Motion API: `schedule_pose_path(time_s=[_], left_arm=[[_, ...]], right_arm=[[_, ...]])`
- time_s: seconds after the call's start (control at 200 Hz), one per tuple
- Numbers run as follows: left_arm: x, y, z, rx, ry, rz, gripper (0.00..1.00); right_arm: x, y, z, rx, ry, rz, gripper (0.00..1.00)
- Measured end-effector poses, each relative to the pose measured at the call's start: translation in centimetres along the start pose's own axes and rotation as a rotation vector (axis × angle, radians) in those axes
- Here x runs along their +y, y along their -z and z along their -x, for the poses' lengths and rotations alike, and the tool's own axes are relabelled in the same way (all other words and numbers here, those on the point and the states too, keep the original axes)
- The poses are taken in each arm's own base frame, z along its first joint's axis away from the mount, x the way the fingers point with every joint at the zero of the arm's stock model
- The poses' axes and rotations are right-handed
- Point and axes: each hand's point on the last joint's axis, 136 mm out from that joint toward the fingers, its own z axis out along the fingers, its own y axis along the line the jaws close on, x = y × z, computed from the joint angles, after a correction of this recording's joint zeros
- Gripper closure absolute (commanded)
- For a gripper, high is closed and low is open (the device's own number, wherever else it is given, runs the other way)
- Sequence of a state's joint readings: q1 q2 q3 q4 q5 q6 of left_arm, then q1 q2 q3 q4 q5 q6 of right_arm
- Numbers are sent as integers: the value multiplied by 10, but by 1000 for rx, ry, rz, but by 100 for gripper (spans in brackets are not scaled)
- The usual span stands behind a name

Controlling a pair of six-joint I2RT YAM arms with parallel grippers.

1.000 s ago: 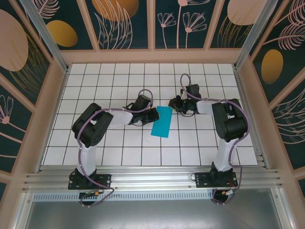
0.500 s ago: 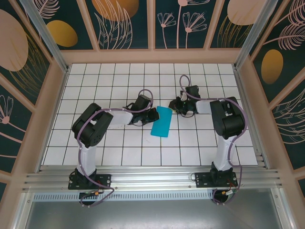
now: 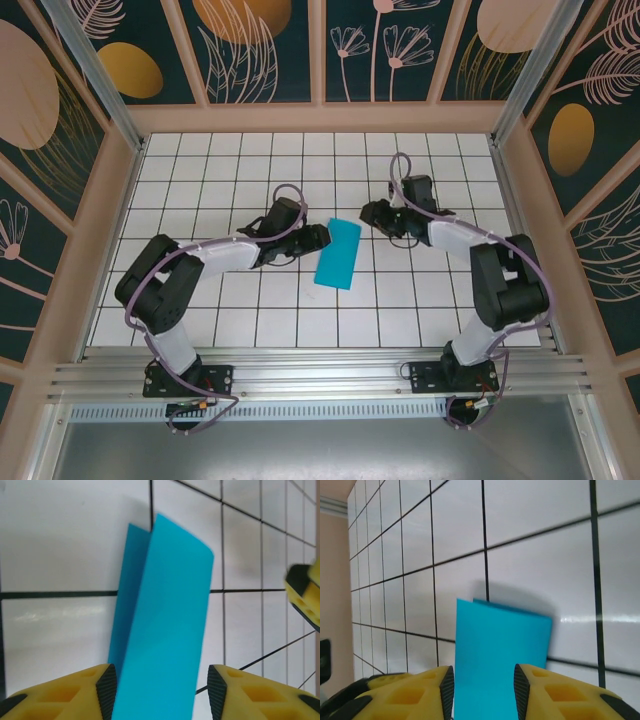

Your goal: Fold a paper plane with a square sheet of paper (pick it up from the middle)

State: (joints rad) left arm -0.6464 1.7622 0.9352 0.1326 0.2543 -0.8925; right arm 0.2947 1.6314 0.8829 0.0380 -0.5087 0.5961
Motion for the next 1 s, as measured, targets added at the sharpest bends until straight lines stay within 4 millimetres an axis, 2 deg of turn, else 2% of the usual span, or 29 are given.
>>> schedule_pose_path(time_s=[0.175, 0.275, 0.42, 1.001], left_arm=[[16, -6, -11, 41, 35, 18, 42], [18, -11, -11, 53, 44, 5, 42], [23, -18, -15, 78, 54, -2, 43], [7, -29, -18, 138, 49, -107, 52]], right_arm=[[-18, -8, -52, 96, -45, -39, 61], [-21, -11, -69, 132, -57, -51, 61], [-21, -12, -70, 129, -63, -51, 61], [-26, -14, -75, 126, -58, -68, 61]])
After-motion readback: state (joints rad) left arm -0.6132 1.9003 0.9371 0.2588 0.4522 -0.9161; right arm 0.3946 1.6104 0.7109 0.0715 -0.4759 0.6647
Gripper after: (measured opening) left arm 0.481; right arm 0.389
